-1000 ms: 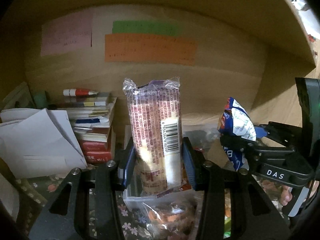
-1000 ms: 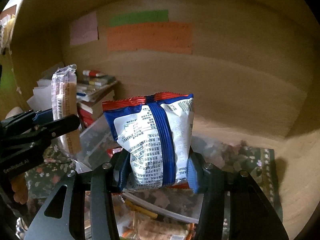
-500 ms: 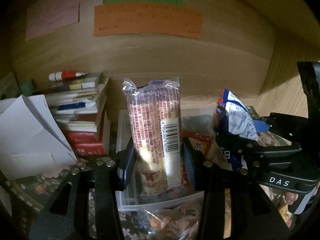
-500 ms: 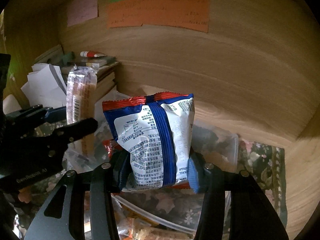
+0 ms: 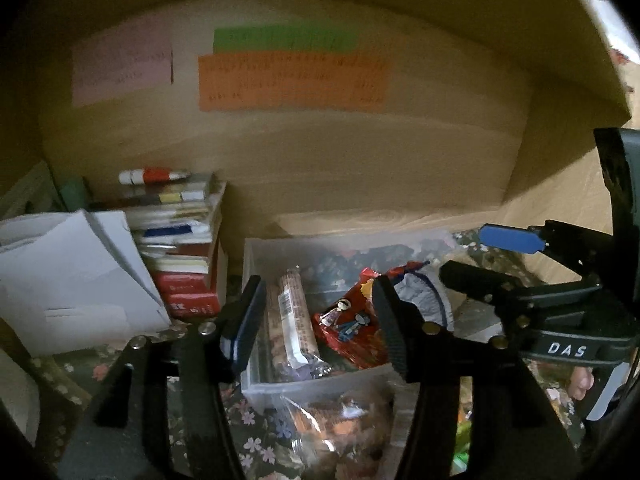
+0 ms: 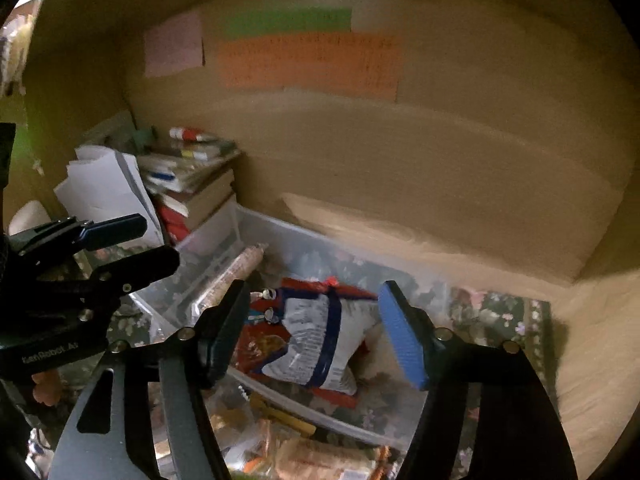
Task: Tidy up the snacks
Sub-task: 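Lift both snacks over the clear bin and open both tools to release them, then move both open tools back over the snack pile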
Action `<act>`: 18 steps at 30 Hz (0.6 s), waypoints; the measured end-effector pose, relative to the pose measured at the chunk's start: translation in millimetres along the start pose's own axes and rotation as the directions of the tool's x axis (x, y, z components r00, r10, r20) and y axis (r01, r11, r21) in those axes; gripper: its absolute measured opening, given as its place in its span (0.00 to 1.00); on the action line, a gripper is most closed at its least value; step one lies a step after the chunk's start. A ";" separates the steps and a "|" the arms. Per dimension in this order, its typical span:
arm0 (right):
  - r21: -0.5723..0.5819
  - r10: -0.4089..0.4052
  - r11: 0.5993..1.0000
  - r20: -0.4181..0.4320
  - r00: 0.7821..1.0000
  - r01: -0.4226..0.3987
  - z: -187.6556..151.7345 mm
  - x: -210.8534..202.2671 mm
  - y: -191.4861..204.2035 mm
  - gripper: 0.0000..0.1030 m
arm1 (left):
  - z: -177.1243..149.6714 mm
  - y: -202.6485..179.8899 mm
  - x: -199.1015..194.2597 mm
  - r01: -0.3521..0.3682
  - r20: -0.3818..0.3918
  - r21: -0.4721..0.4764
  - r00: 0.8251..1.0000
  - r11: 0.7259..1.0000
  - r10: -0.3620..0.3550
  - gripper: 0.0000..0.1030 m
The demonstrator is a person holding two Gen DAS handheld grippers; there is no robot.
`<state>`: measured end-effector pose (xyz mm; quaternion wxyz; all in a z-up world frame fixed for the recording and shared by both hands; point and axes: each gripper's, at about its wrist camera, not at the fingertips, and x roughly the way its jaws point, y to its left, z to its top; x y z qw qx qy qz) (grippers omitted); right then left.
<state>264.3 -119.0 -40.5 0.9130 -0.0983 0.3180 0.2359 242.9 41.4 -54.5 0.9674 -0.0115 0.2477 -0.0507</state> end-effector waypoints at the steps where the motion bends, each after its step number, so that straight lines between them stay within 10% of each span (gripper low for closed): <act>1: 0.001 0.000 1.000 0.012 1.000 0.000 -0.6 -5.6 -0.4 0.62 | 0.4 -0.5 -6.2 -0.001 0.009 0.001 1.000 1.000 0.001 0.58; 18: 0.048 -0.051 0.998 0.086 0.995 0.047 -64.0 -79.9 -14.1 0.67 | -62.0 1.1 -71.8 -0.036 -0.011 -0.005 0.999 0.999 0.036 0.76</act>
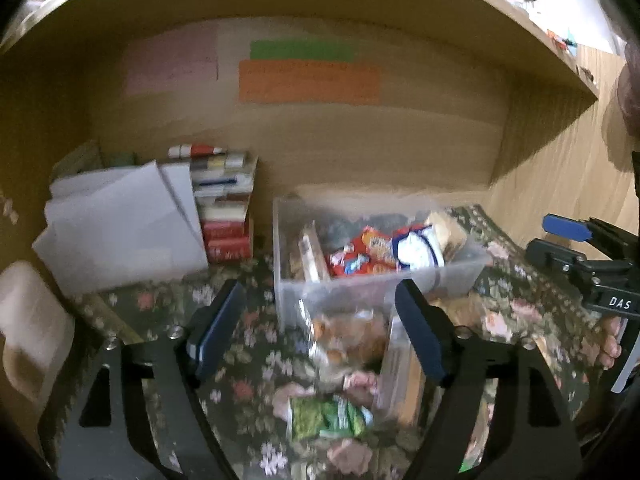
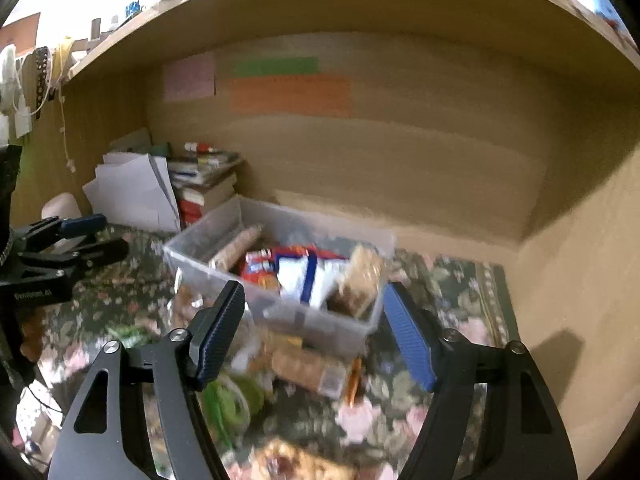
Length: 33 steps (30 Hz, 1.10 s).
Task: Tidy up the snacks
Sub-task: 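Move both open tools back over the snack pile, then grasp the green pea bag with the left tool while the right tool grasps the pastry pack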
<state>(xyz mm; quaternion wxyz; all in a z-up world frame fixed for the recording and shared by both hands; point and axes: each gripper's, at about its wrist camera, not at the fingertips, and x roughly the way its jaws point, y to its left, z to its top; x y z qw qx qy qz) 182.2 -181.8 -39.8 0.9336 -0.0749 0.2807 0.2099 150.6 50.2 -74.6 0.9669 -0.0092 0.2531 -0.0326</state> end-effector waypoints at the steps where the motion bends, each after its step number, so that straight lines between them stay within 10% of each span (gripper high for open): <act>1: 0.007 -0.003 1.000 -0.008 1.000 0.003 -5.4 -0.8 -1.7 0.67 | -4.4 0.2 -0.1 -0.001 -0.008 -0.002 1.000 1.000 0.001 0.76; 19: 0.072 -0.060 0.995 -0.127 0.990 0.069 -91.0 -5.9 6.3 0.94 | -79.8 -1.1 20.6 -0.001 -0.171 -0.049 0.985 0.999 -0.007 0.77; 33: 0.144 -0.035 0.987 -0.222 0.974 0.068 -115.6 15.4 4.6 0.94 | -91.3 2.2 39.4 -0.016 -0.176 -0.061 0.984 0.998 0.005 0.73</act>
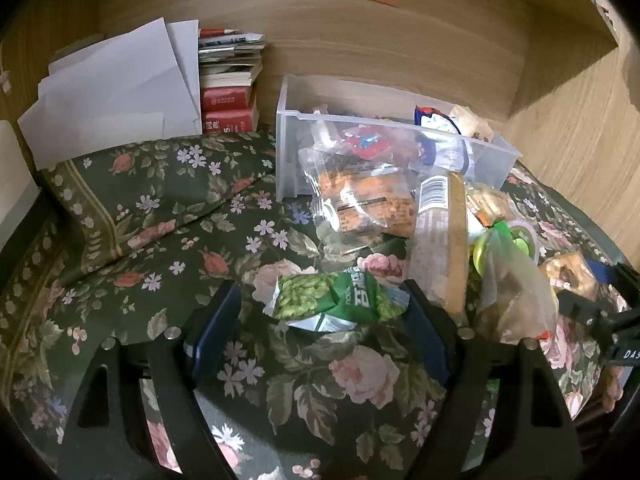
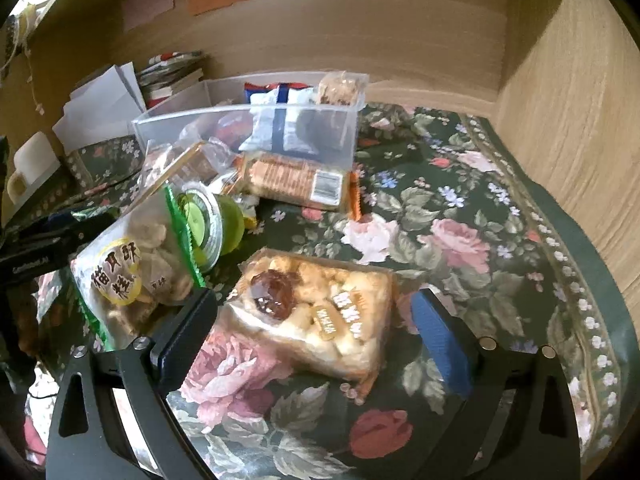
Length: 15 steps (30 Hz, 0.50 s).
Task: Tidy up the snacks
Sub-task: 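Grasp the green pea bag with the left tool while the right tool grasps the pastry pack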
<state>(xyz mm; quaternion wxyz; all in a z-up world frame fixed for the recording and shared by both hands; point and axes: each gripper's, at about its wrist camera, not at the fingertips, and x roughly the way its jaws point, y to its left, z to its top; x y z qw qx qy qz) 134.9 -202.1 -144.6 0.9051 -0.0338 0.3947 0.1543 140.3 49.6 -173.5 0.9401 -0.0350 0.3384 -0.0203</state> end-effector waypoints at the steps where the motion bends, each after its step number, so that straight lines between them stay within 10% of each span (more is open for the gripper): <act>1: -0.002 -0.001 1.000 -0.001 1.000 0.001 0.0 1.4 1.2 0.94 | 0.2 -0.2 1.3 0.006 -0.003 0.001 1.000 1.000 -0.006 0.70; 6: 0.008 0.022 1.000 -0.007 1.000 -0.022 0.1 7.9 1.3 0.88 | -1.0 1.9 6.8 0.023 -0.018 -0.012 1.000 1.000 -0.023 0.49; 15: 0.026 0.037 0.999 0.016 0.999 -0.037 5.0 1.9 -5.9 0.74 | 4.9 6.5 -7.8 0.018 0.023 -0.024 1.000 1.000 -0.017 0.46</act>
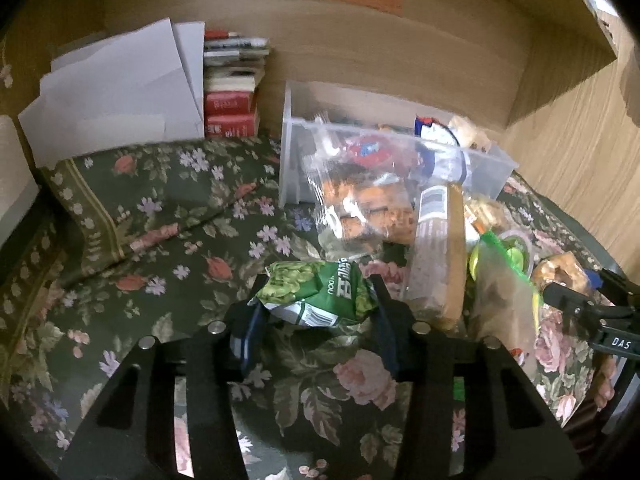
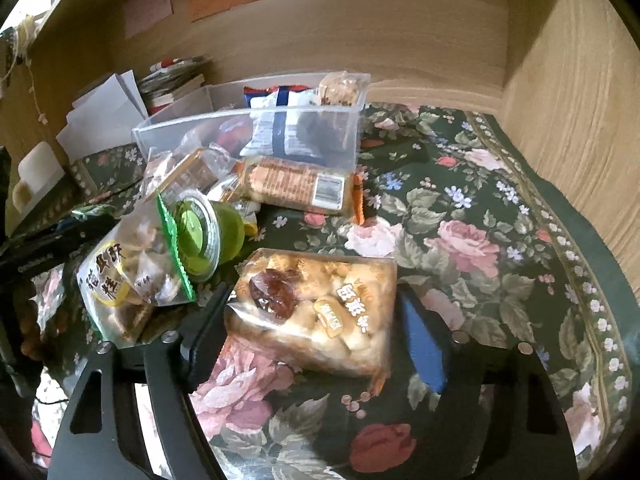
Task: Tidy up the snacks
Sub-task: 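Grasp the green pea bag with the left tool while the right tool grasps the pastry pack, then carry both snacks over the clear bin and open both tools to drop them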
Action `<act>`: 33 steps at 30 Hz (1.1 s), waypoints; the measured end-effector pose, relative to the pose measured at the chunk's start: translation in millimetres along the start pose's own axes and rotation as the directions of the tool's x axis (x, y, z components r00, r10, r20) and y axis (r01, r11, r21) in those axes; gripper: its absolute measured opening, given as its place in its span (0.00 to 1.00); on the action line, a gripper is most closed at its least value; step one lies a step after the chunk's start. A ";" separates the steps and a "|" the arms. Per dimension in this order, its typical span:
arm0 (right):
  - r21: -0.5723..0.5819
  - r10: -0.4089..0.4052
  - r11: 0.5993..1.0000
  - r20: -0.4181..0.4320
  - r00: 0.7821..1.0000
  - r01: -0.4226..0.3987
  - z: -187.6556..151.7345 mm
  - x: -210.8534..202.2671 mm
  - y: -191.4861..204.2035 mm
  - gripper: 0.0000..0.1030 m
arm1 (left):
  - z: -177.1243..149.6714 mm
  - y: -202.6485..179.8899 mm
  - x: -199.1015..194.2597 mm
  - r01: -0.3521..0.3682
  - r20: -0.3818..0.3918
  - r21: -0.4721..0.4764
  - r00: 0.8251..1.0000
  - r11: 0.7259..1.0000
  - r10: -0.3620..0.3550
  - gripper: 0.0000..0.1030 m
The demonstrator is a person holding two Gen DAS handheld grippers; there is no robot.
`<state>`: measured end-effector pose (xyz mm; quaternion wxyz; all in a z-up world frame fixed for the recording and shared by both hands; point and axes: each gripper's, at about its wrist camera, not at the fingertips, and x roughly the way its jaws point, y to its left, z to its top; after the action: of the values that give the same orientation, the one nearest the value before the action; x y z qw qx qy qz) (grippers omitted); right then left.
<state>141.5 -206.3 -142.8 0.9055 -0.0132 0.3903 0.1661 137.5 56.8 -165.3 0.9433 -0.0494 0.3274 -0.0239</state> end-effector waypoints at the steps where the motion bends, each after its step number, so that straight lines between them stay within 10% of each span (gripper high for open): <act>1: 0.000 0.000 1.000 0.009 1.000 0.000 1.9 -2.4 -0.5 0.74 | 1.9 -0.1 -2.6 0.001 0.008 0.001 1.000 1.000 -0.001 0.46; 33: -0.142 0.067 0.990 0.297 0.953 -0.025 126.9 -33.4 37.5 0.74 | 124.8 -28.5 -44.6 0.001 0.253 0.082 0.967 0.997 -0.022 0.46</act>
<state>197.6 -161.1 -26.9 0.9471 -0.0404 0.2360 0.2136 179.5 41.6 -37.4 0.9785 -0.0157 0.2026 -0.0363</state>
